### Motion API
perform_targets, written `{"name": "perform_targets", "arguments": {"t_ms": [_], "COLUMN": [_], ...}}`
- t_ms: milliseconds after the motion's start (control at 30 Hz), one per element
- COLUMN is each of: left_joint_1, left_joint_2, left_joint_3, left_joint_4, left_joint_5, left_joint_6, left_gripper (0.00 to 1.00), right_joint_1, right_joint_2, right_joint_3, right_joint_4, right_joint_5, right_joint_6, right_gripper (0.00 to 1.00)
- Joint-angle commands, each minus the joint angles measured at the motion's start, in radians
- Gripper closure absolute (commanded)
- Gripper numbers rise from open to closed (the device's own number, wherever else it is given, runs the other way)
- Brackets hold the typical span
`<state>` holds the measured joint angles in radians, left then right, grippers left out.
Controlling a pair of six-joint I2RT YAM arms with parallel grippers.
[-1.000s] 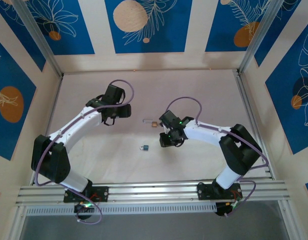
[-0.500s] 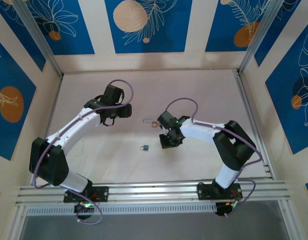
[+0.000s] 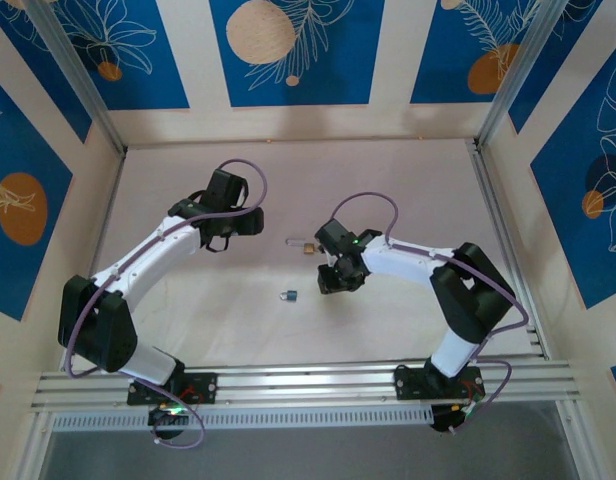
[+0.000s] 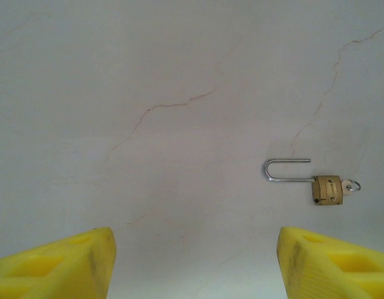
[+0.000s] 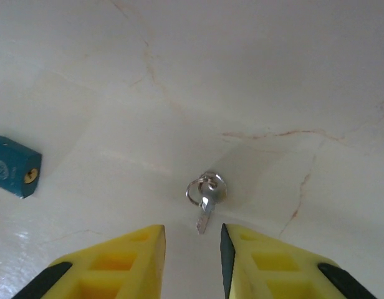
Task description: Unlock with the key
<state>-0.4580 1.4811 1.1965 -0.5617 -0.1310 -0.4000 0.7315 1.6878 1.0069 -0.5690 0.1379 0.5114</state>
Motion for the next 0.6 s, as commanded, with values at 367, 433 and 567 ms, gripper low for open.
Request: {"name": "perform_targets", "arguments": {"t_ms": [367,433,567], "left_joint_1": [0.009,0.009,0.009], "left_joint_2": [-0.03,-0.03,-0.03], "left_joint_3": [-0.014,-0.015,-0.015], "left_joint_4": [0.012,0.012,0.012], "left_joint_5": [0.014,0.014,0.016], "left_joint_6": [0.018,0.017,0.018], "left_gripper": [0.32,0.31,0.32], "right_joint_1": [0.015,0.014,0.014], "right_joint_2": [0.006,-0.024,-0.079], "right_joint_3": [0.031,0.037,0.045], "right_joint_4": [-0.043,-0.049,-0.056], "right_joint_5": [0.009,0.012,0.009], "right_joint_6": [0.004,-0.001,-0.02], "right_gripper": [1.0,1.0,1.0]}}
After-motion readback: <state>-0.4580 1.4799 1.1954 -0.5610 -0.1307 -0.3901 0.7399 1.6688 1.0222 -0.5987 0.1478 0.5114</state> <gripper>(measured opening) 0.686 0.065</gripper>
